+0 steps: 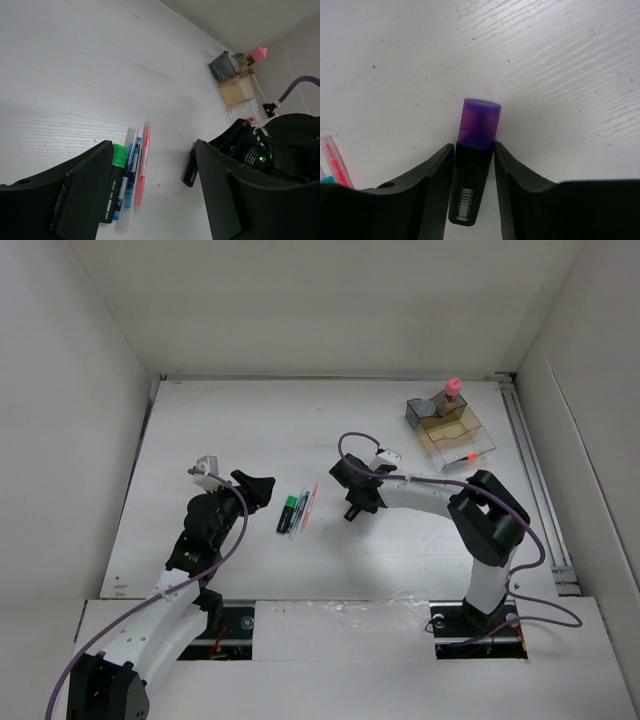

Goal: Sort the stationery into containers
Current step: Pick up the pen from the center of the board.

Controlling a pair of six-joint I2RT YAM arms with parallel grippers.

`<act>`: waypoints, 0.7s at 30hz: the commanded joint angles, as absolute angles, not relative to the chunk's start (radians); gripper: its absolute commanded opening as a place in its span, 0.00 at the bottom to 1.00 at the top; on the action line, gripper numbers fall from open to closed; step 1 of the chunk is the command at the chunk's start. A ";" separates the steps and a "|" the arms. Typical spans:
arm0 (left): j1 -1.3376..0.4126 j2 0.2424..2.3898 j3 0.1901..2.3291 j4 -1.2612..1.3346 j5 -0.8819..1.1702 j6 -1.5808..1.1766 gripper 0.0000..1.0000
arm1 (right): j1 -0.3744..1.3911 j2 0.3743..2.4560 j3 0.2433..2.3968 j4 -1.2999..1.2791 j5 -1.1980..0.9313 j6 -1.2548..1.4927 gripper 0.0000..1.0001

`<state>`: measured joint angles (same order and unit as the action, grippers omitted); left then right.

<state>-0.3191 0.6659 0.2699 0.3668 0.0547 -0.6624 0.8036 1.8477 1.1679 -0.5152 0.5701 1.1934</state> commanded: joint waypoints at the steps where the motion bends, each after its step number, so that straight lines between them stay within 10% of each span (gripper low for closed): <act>1: -0.322 0.660 0.288 0.407 0.055 -0.661 0.64 | 0.796 1.818 1.163 -0.502 0.566 1.184 0.41; 9: -0.322 0.650 0.288 0.411 0.064 -0.661 0.64 | 0.747 1.827 1.138 -0.439 0.479 1.170 0.16; 21: -0.322 0.670 0.289 0.426 0.095 -0.670 0.64 | 0.546 1.504 1.120 -0.402 0.565 1.135 0.15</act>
<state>-0.3191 0.6720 0.2699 0.3664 0.0620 -0.6628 0.6334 1.6176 1.1042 -0.4435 0.5087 1.1564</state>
